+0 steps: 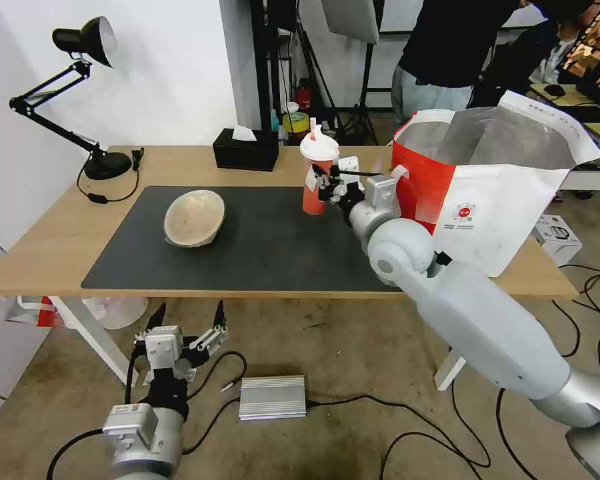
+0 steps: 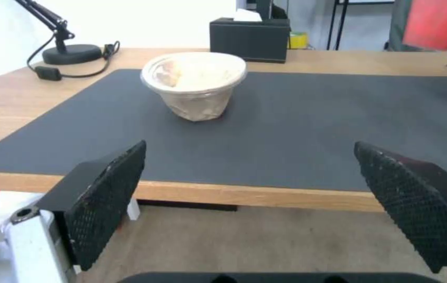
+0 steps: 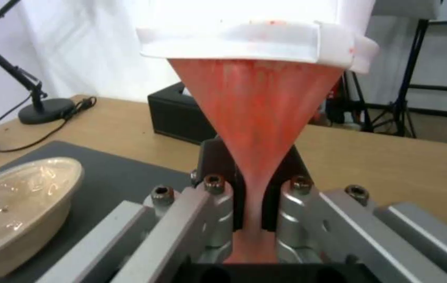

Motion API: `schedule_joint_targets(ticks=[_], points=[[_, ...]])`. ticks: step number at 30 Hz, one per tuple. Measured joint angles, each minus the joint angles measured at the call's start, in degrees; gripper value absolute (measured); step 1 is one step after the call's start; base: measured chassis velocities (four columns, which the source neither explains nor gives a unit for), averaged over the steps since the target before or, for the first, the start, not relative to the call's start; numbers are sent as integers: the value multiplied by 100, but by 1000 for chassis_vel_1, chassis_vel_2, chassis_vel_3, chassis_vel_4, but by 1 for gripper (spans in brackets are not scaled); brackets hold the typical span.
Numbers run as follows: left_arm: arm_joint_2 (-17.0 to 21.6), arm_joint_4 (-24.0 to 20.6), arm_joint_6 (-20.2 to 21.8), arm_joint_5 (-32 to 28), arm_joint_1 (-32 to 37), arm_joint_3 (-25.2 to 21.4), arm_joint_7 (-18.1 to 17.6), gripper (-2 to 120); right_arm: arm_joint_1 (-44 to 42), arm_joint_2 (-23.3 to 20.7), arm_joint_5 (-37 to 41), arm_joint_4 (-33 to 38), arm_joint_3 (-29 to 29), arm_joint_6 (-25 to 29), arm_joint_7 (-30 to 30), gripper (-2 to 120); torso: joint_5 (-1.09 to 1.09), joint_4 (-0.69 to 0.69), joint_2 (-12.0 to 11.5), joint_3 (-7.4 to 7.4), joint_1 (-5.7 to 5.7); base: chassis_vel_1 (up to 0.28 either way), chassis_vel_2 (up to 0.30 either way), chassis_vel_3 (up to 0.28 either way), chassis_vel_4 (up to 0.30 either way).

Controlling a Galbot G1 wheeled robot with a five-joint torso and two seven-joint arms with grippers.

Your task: Pick up the trash from the table and place it into the takeout bag.

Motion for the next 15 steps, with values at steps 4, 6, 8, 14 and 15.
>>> schedule_joint_targets(ticks=[4,6,8,14,15], points=[[0,0,-7,0,1,7,1,98,8,-67,63,106,54,-41,34,5,0,0,0,0,0,0,0,0,0],[0,0,-7,0,3,8,4,98,13,-113,111,194,85,-71,55,5,0,0,0,0,0,0,0,0,0],[0,-2,-7,0,3,8,7,98,13,-133,134,232,101,-84,63,5,0,0,0,0,0,0,0,0,0],[0,-14,-7,0,5,7,11,98,6,-247,240,367,255,-162,91,5,0,0,0,0,0,0,0,0,0],[0,-15,-7,0,3,9,12,98,1,-271,258,388,282,-170,95,5,0,0,0,0,0,0,0,0,0]])
